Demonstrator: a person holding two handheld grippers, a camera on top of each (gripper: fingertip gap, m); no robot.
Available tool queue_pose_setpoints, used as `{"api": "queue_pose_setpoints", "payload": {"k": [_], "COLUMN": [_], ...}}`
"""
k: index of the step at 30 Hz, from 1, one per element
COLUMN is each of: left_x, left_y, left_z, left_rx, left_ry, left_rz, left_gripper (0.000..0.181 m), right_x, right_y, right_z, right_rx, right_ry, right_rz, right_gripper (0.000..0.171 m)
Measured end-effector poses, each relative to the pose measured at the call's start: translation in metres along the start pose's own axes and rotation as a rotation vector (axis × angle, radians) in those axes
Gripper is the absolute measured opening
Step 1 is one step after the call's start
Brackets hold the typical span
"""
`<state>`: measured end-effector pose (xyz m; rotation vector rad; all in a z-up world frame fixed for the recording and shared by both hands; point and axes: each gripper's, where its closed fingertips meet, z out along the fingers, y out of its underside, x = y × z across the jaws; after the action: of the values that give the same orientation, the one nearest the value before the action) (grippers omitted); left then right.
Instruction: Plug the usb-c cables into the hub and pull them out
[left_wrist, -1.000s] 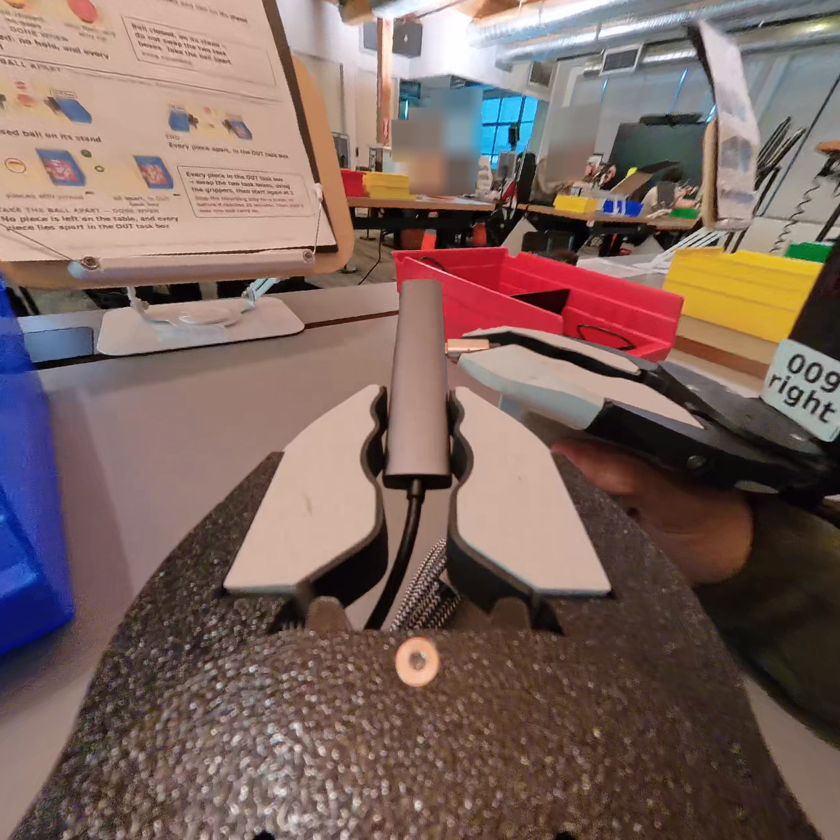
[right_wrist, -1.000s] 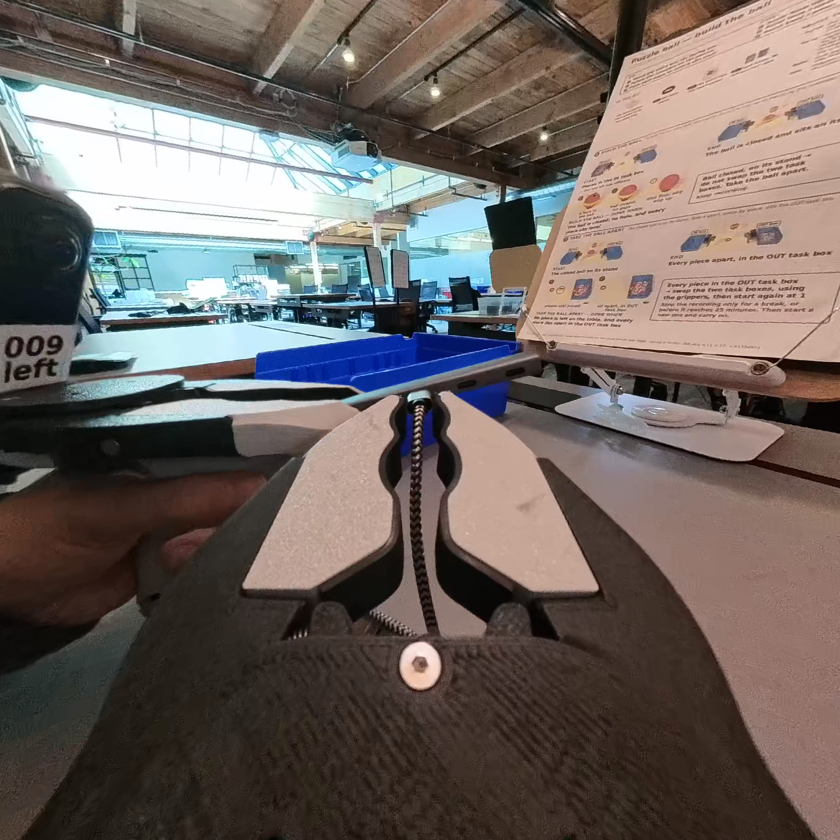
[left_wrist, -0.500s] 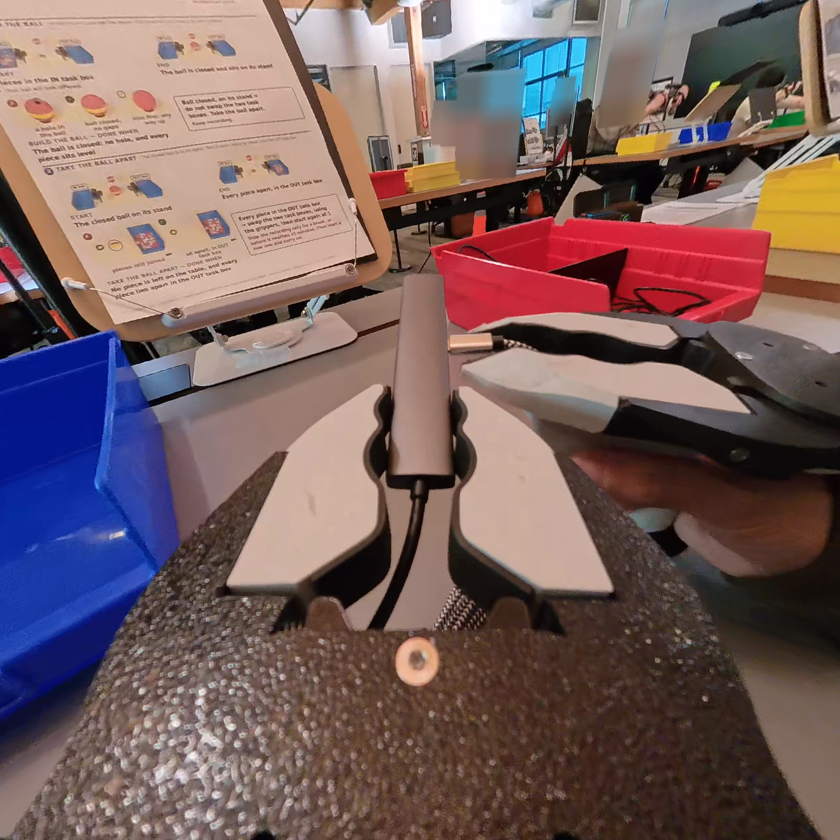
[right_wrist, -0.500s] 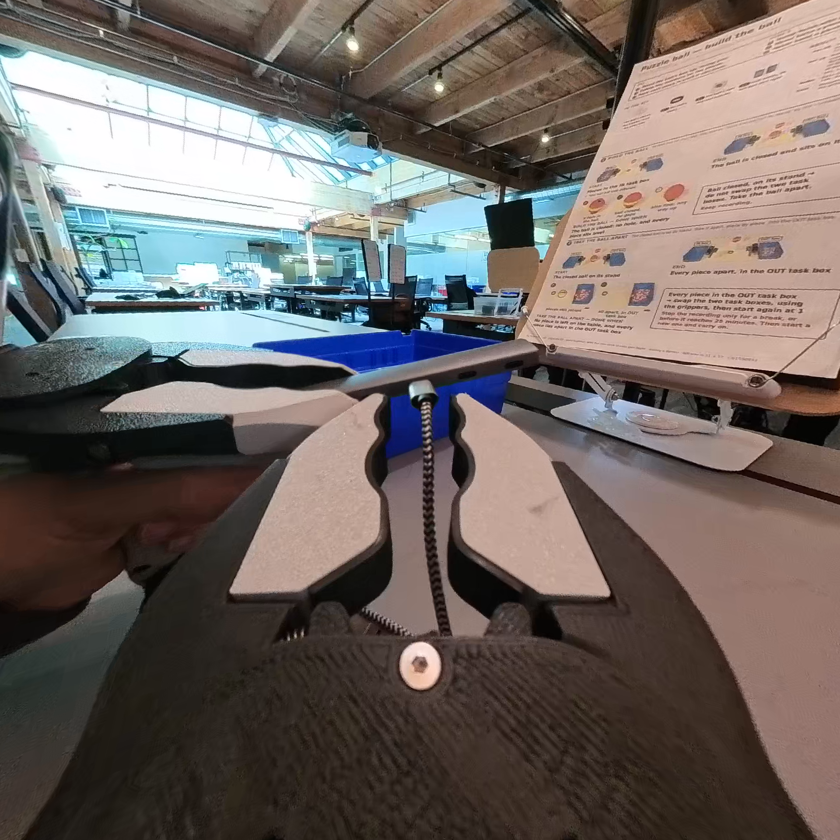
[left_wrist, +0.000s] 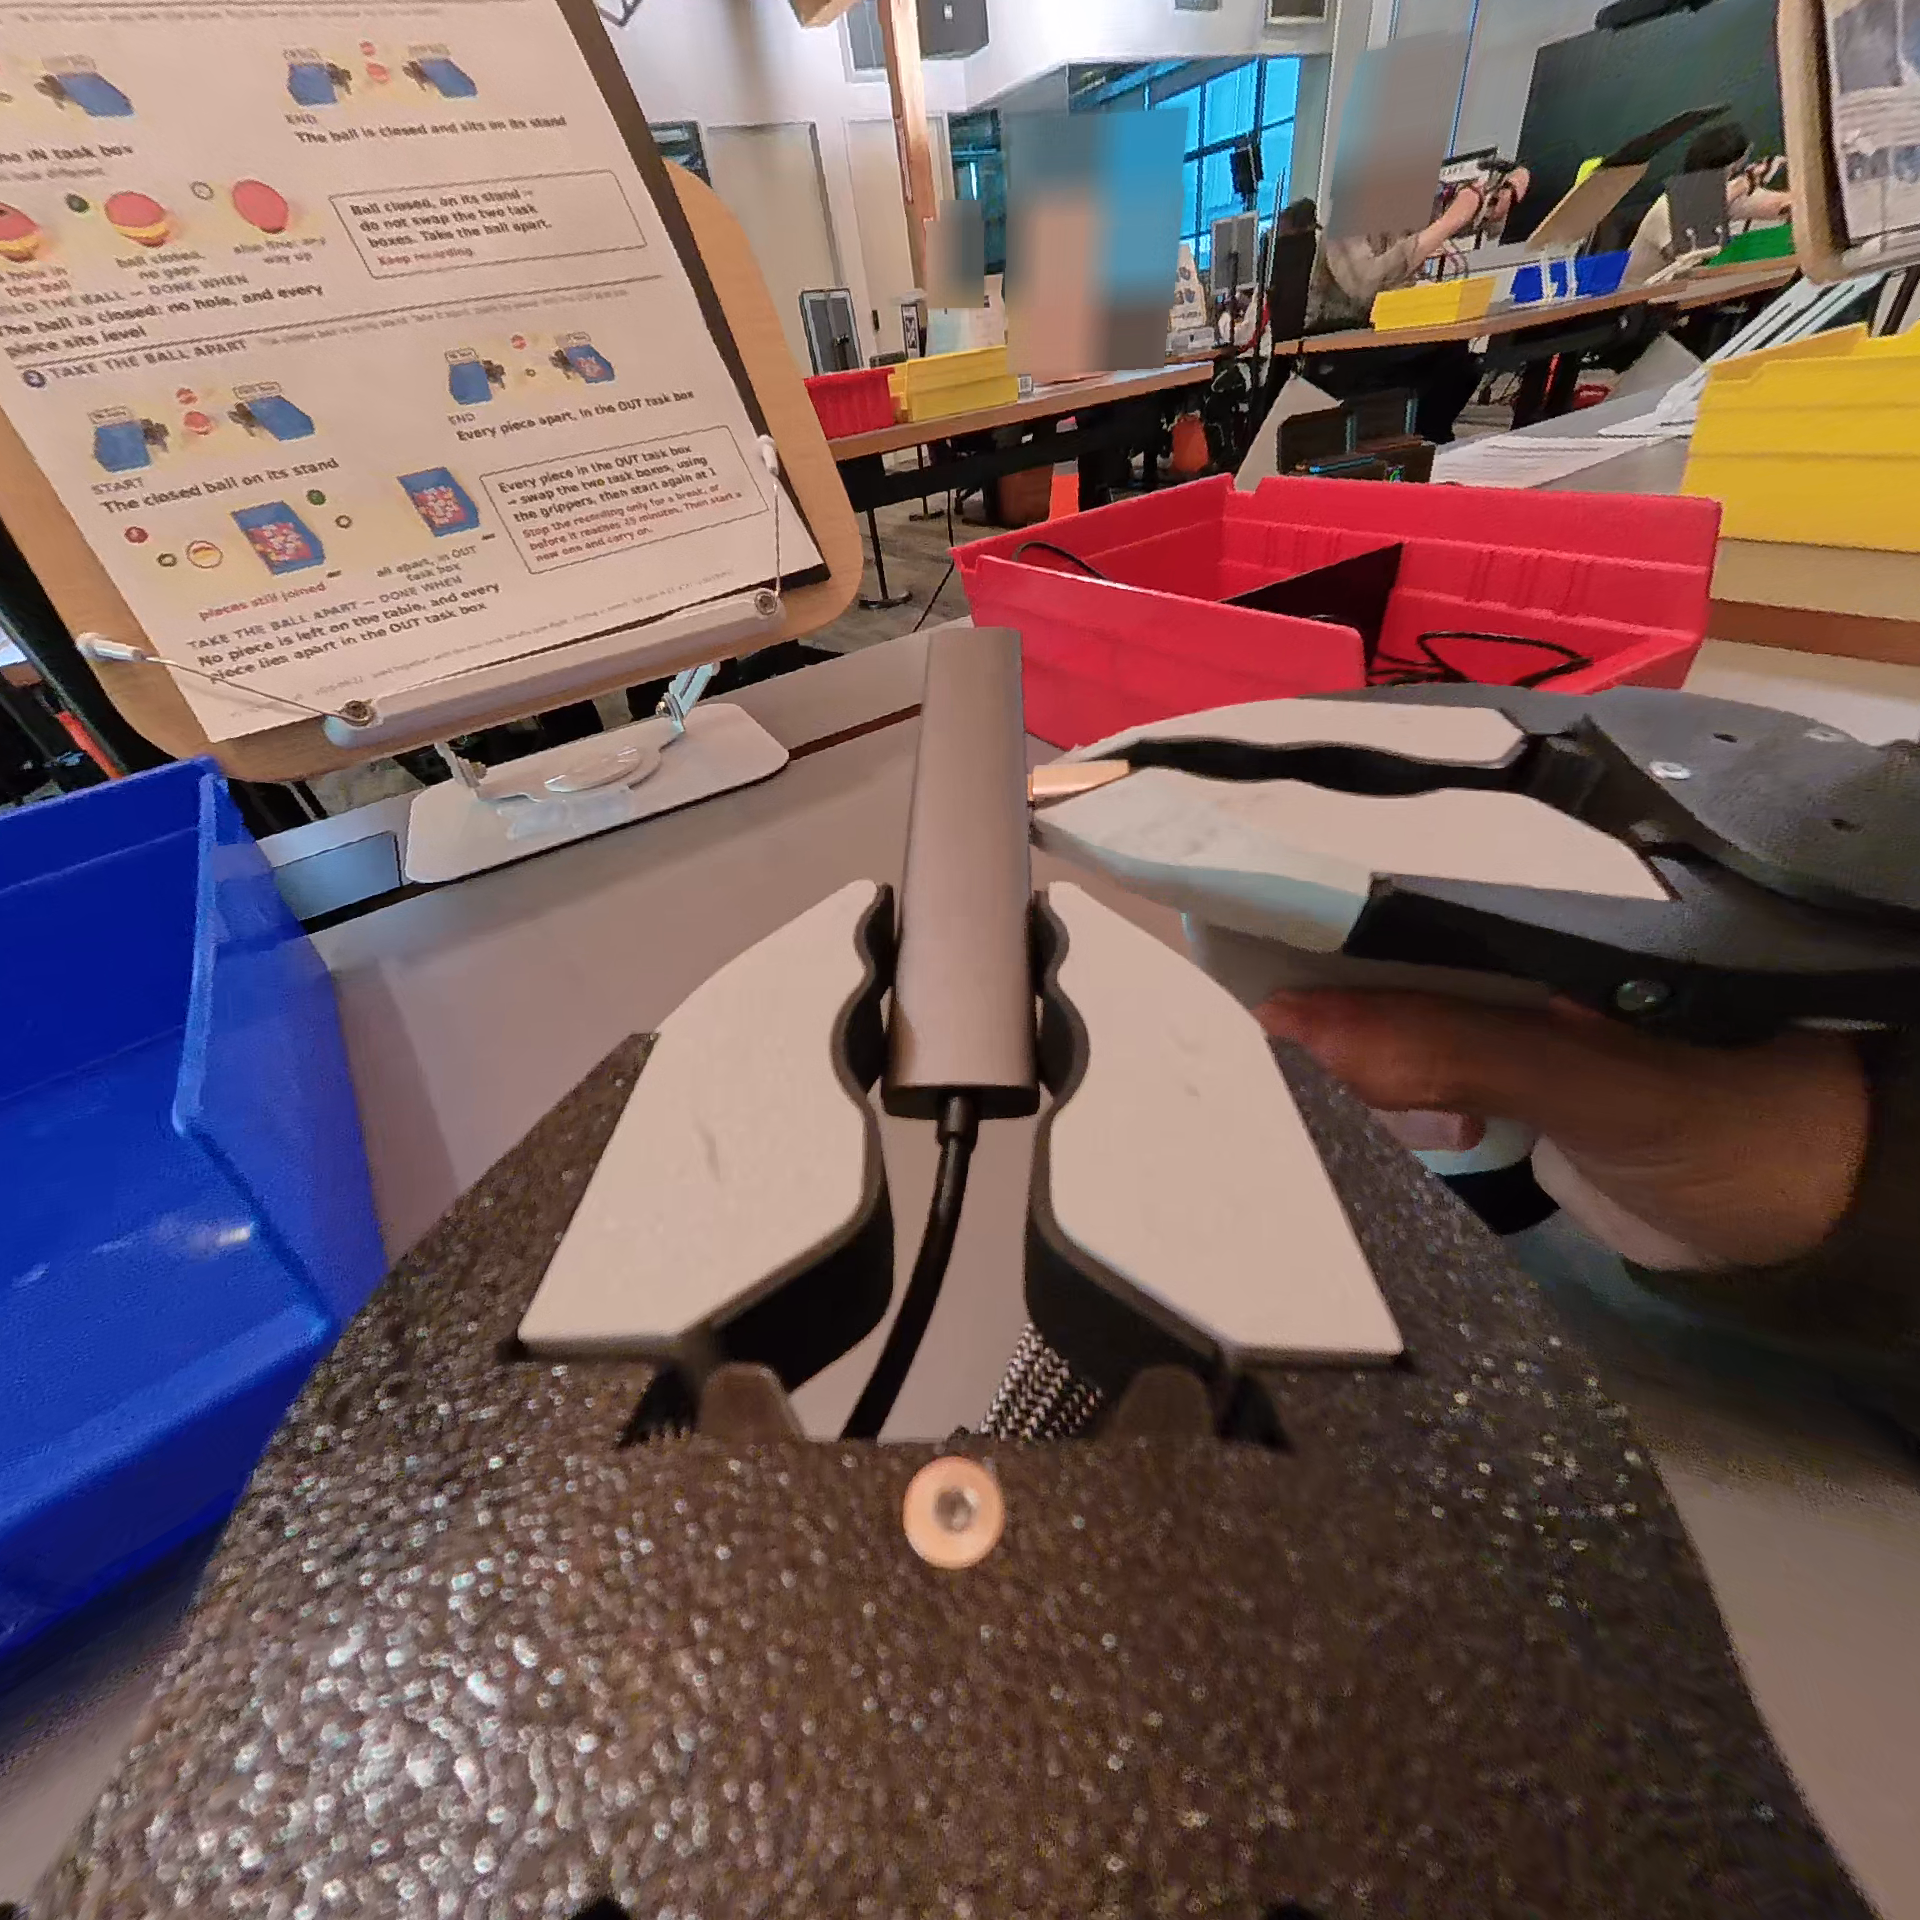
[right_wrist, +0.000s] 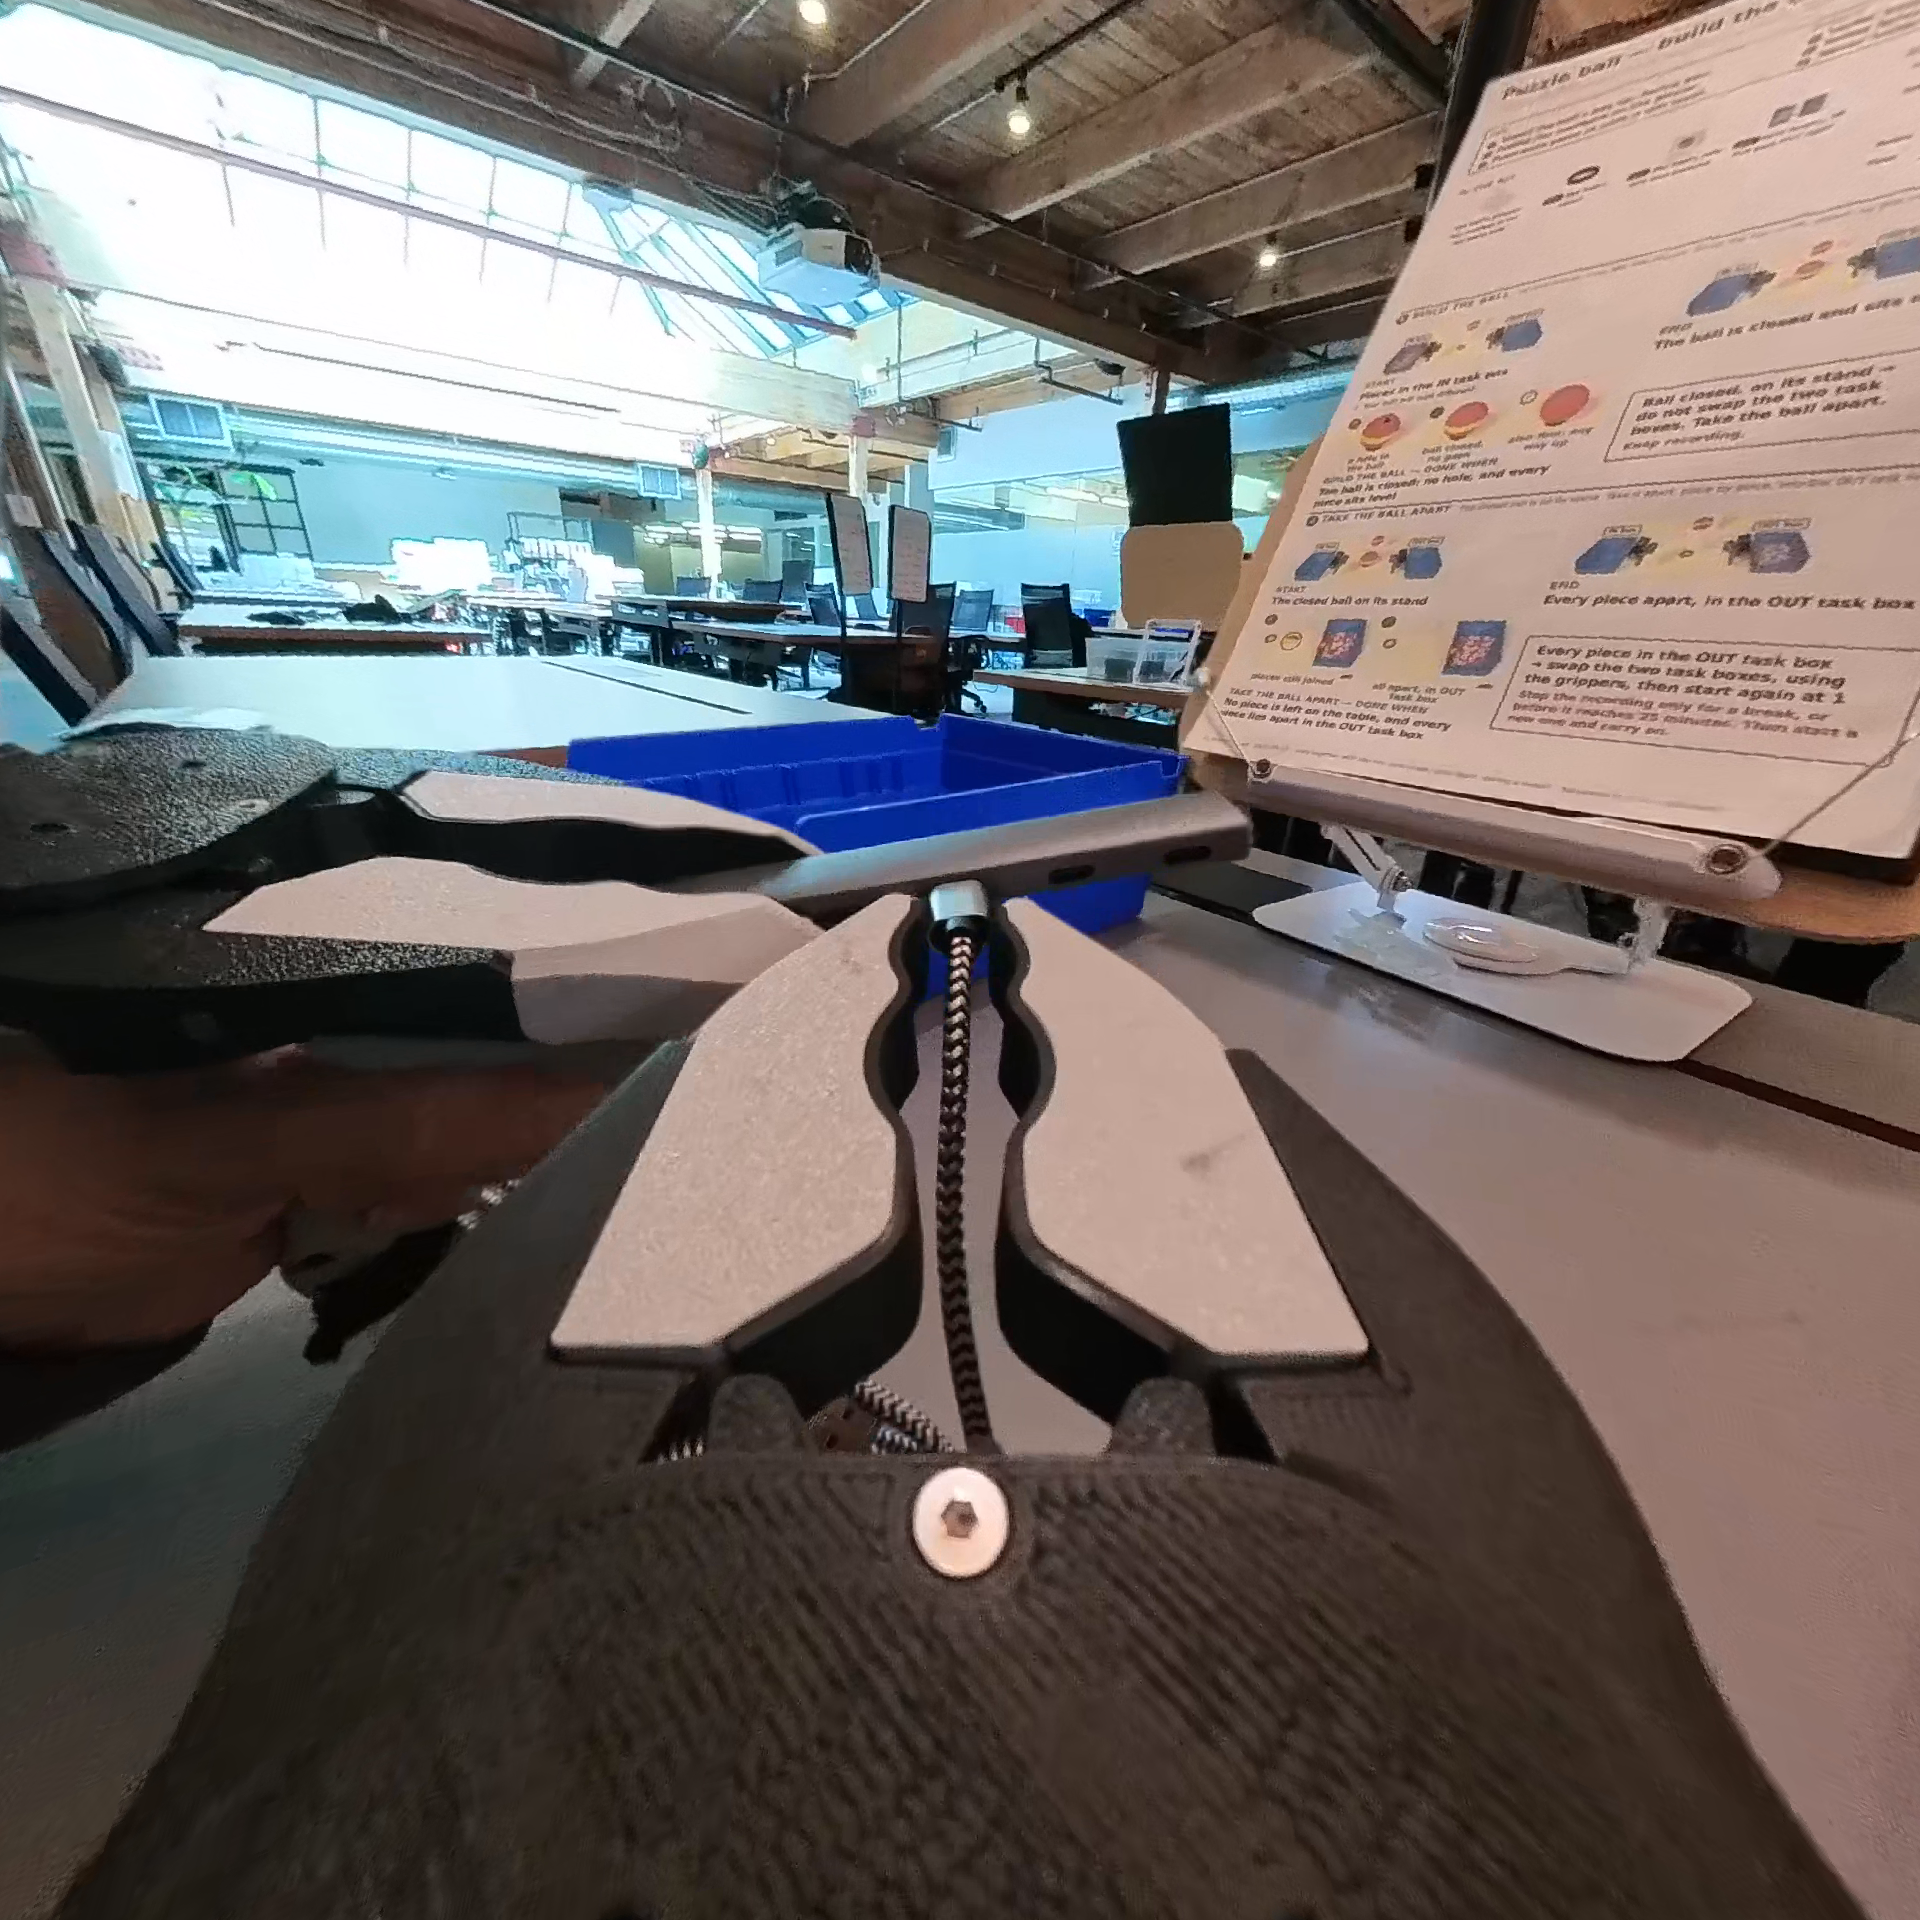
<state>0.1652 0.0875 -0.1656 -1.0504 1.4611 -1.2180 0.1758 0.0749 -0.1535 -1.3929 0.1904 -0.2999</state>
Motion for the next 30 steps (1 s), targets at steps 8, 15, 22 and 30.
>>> {"api": "queue_pose_setpoints", "payload": {"k": [8, 15, 22, 30], "left_x": [0.000, 0.000, 0.002, -0.005], "left_y": [-0.003, 0.004, 0.011, 0.014], "left_z": [-0.001, 0.003, 0.006, 0.005], "left_rx": [-0.039, -0.091, -0.104, -0.141], "left_ry": [-0.053, -0.019, 0.010, -0.016], "left_rz": [0.062, 0.021, 0.002, -0.018], "left_gripper": [0.024, 0.025, 0.025, 0.025], "right_x": [0.002, 0.003, 0.002, 0.004], "right_y": [-0.004, -0.002, -0.005, 0.002], "right_z": [-0.002, 0.000, -0.002, -0.001], "right_rx": [0.033, 0.023, 0.039, -0.010], "right_ry": [0.055, 0.054, 0.061, 0.087], "right_rz": [-0.060, -0.026, -0.040, -0.152], "right_gripper": [0.014, 0.012, 0.012, 0.019]}}
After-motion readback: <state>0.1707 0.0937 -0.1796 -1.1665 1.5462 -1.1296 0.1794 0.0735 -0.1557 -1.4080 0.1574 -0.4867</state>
